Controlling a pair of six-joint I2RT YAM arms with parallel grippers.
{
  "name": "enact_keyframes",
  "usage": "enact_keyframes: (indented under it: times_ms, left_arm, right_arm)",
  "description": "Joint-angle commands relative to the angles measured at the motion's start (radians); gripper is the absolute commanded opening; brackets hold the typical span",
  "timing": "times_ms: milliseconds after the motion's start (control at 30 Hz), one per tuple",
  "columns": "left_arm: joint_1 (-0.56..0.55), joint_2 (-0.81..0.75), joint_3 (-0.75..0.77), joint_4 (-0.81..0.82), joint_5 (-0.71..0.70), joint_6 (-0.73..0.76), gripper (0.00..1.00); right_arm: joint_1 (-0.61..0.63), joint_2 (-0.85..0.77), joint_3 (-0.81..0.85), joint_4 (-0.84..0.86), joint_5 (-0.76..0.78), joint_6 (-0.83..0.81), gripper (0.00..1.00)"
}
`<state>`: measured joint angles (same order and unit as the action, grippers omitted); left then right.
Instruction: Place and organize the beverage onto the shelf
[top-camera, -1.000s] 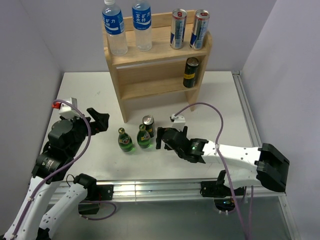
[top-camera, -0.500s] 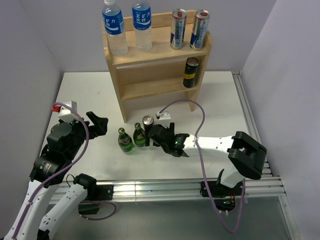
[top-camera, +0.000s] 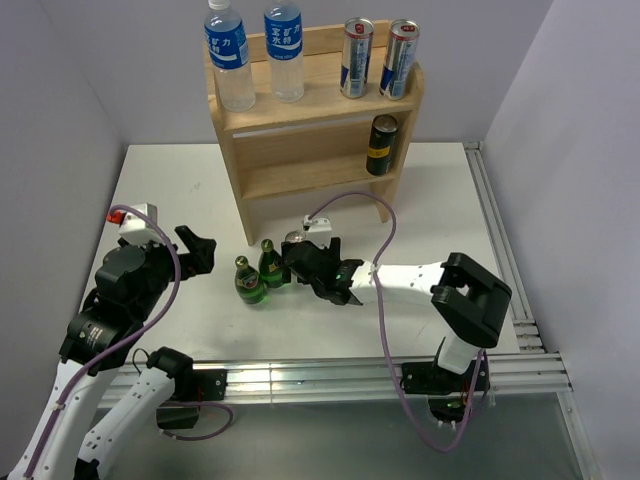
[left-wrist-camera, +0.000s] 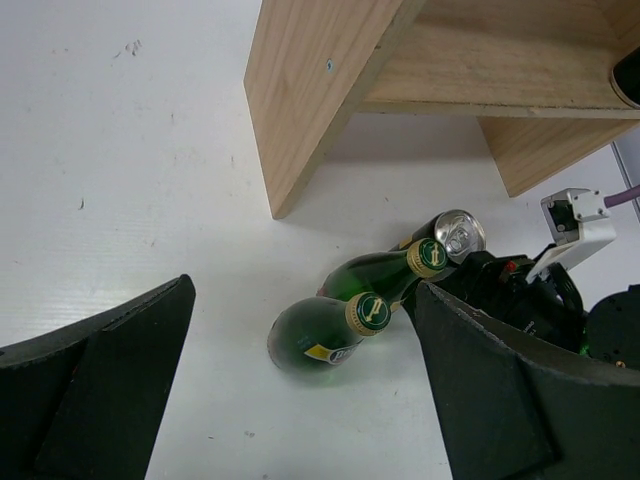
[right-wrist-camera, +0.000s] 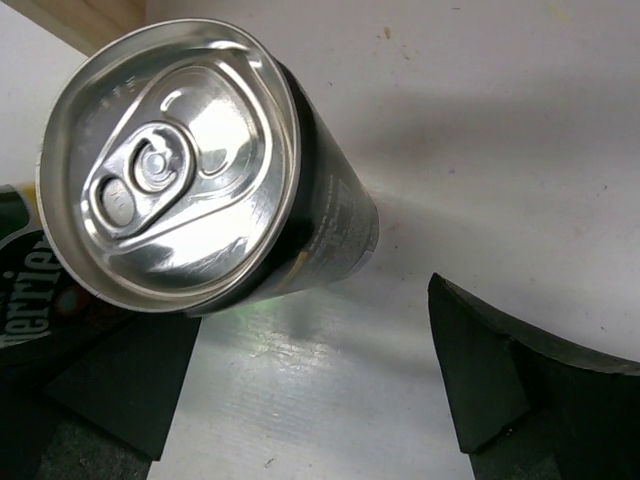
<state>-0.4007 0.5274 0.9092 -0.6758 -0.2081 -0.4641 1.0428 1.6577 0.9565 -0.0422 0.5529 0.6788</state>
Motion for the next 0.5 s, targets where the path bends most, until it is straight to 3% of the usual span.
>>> enact_keyframes:
  times_ms: [0,467]
  left_arm:
    - [-0.003,0.0,0.022,0.022,-0.005,0.027,0.99]
    - [-0.003,0.003,-0.016,0.084,-0.016,0.048,0.99]
  right_arm:
    - [-0.012,0.022,0.039,0.076,0.039,-0.001,1.0]
    - [-0.032,0.094,0.001,0.283,0.077,-0.062,1.0]
